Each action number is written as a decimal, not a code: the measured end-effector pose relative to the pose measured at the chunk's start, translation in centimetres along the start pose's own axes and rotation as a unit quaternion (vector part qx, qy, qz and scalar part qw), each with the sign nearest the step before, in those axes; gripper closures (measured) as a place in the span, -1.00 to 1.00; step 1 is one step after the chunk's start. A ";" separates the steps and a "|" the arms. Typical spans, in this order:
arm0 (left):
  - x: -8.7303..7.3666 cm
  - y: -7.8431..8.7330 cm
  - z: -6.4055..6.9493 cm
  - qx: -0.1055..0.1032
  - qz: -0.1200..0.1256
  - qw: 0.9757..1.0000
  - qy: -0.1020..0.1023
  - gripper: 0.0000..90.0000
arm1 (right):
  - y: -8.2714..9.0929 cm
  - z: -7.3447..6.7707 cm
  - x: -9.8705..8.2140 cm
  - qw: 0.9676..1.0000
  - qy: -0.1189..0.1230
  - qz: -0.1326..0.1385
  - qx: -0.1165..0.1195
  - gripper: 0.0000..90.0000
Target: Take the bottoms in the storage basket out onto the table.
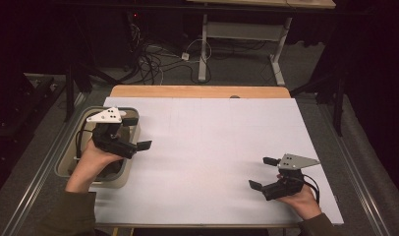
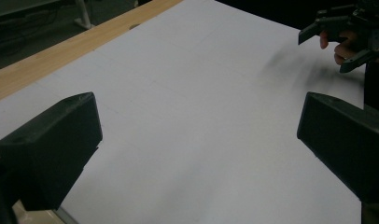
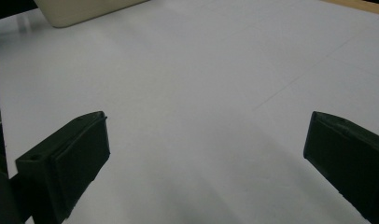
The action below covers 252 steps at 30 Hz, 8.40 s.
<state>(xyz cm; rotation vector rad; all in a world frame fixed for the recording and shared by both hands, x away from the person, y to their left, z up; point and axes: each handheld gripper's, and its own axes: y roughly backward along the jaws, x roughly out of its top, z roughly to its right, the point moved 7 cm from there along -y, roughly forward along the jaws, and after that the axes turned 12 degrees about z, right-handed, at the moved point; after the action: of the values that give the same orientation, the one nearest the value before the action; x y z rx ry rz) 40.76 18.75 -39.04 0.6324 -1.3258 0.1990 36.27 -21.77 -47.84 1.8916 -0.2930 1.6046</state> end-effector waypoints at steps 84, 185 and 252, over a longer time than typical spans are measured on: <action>-2.7 6.6 -5.9 0.136 0.002 0.990 0.044 -1.00 | -0.3 0.1 -0.8 1.000 0.001 -0.016 0.000 -0.97; -10.7 3.4 -8.1 0.144 -0.182 0.967 0.104 -0.37 | -1.2 -0.7 -2.3 0.999 0.006 -0.035 0.009 -0.96; -4.3 7.2 -6.4 0.157 -0.076 0.979 0.105 0.13 | -1.1 -0.5 -2.2 1.000 -0.010 -0.025 0.001 -0.89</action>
<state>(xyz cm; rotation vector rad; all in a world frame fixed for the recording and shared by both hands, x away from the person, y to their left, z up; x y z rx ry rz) 41.60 28.96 -41.54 0.9500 -1.0446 0.3461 35.93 -21.14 -50.24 1.9019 -0.2518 1.5544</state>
